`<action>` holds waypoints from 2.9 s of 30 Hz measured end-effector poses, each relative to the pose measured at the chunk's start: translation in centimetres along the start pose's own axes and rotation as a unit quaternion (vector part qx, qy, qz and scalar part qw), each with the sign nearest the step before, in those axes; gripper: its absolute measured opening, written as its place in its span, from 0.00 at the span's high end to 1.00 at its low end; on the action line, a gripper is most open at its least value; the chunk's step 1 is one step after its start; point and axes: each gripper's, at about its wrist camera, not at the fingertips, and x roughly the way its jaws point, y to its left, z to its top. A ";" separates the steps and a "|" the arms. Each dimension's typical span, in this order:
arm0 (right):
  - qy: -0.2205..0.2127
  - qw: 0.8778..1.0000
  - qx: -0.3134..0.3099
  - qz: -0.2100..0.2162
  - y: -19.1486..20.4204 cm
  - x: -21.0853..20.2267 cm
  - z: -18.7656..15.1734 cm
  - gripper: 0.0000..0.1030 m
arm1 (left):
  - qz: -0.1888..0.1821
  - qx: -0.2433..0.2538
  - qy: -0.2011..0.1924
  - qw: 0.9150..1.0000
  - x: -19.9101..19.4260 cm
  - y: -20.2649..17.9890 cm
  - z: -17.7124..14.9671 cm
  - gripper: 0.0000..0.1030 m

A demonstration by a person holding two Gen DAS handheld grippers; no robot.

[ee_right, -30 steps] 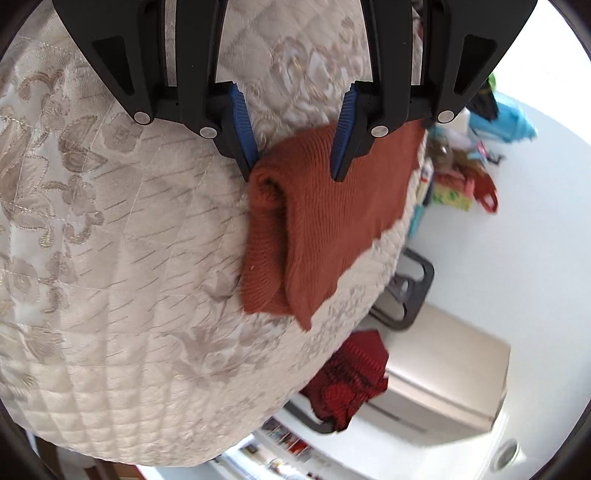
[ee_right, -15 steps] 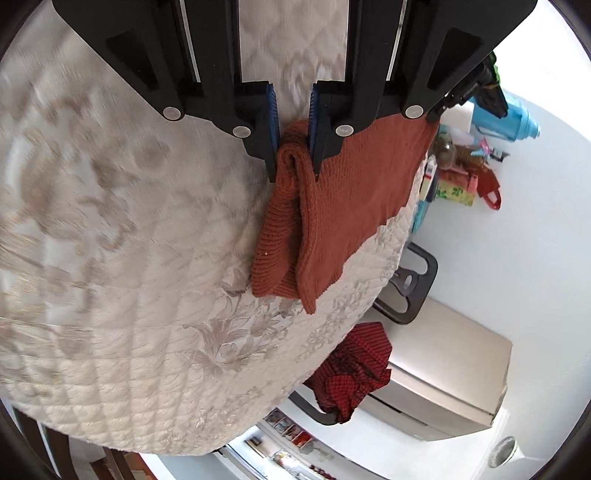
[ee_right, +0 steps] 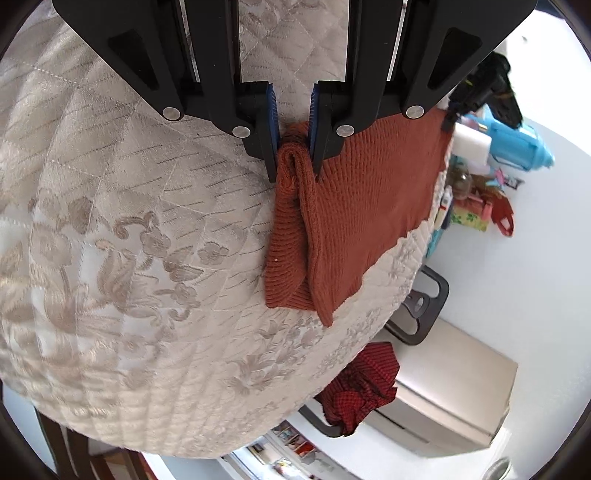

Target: Fold small clothes

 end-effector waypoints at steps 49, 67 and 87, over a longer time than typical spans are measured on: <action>0.068 0.950 -0.305 0.022 14.8 8.1 -5.1 0.84 | 0.031 0.069 -0.011 0.997 4.5 -1.6 5.2 0.44; 0.081 0.952 -0.291 0.052 14.2 8.4 -4.9 0.83 | -0.077 -0.007 0.018 0.997 4.2 -0.3 4.5 0.45; 0.086 0.958 -0.272 0.044 14.5 10.2 -2.3 0.83 | -0.102 0.031 0.012 0.994 2.5 -1.5 2.8 0.82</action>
